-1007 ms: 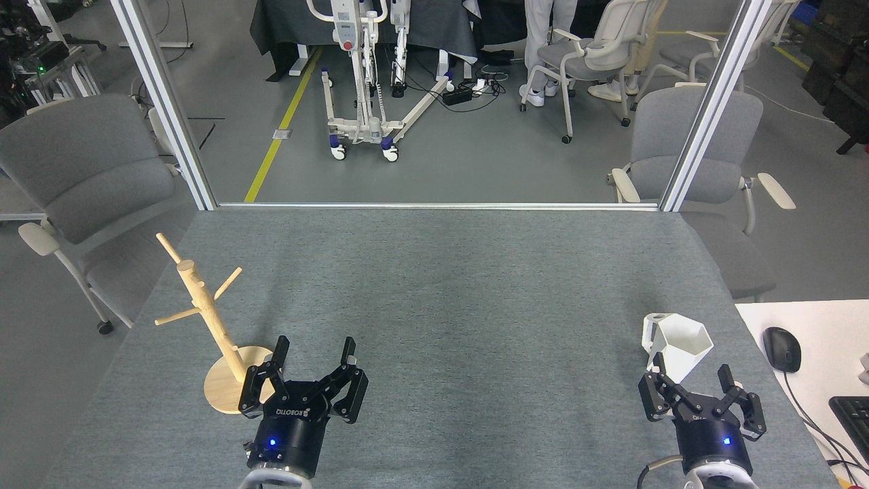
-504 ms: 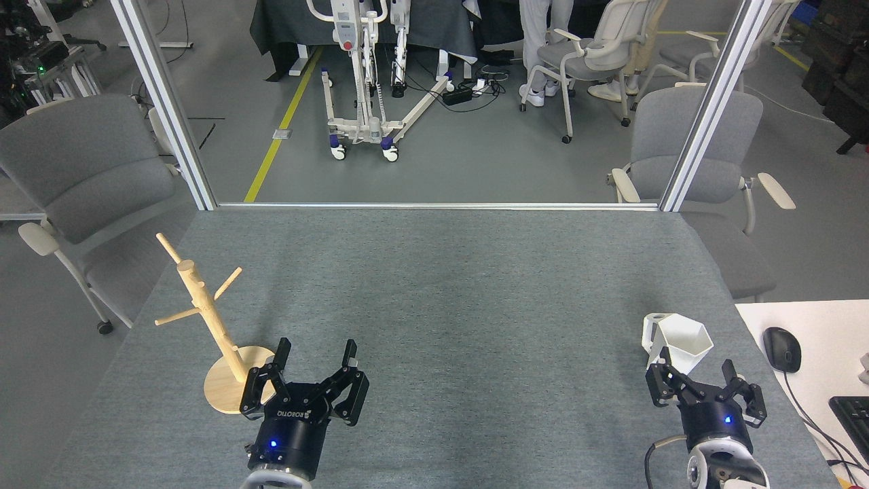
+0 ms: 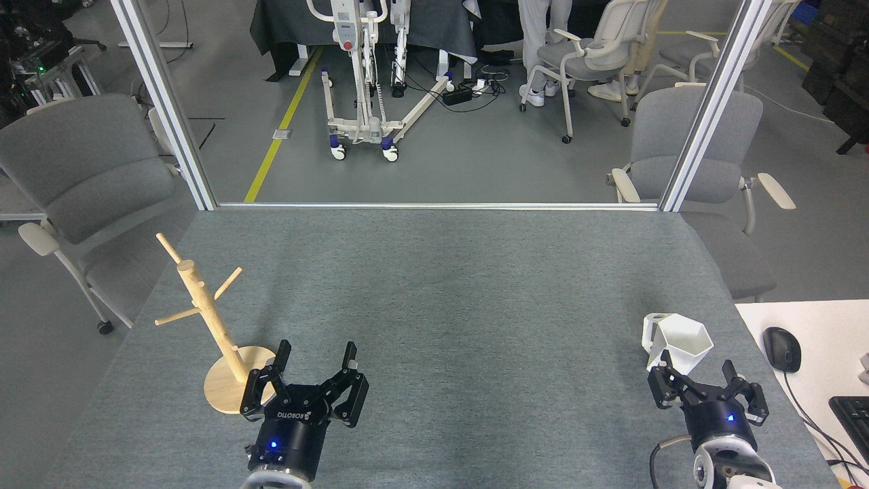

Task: Hang cup on storage rack
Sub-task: 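Close the right gripper on the white hexagonal cup at the table edge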

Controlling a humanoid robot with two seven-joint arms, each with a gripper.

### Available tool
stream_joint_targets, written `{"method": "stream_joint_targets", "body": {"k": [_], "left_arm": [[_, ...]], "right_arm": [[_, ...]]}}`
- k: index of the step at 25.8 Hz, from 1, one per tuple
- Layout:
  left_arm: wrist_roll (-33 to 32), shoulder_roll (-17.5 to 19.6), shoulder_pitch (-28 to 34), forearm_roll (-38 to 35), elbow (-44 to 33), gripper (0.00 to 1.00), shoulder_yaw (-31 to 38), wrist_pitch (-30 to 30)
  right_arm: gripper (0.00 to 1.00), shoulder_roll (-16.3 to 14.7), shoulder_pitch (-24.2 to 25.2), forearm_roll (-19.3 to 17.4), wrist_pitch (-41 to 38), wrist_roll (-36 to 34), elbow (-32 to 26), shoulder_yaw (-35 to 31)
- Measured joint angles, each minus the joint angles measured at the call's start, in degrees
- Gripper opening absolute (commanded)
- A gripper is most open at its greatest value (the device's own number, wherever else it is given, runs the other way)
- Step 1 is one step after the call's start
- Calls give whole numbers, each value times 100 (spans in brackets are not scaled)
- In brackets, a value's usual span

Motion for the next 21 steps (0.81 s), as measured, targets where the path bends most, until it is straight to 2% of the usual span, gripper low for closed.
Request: {"method": "stream_joint_targets", "body": {"k": [7,21], "left_arm": [[0,5,6,0,6,100,-5,13],[0,5,67,0,18,100,-9,15]], "right_arm": [[99,-15,-42,74,-67,0,106,2],[99,-164,-431,82,-74,-34,749,17]]}}
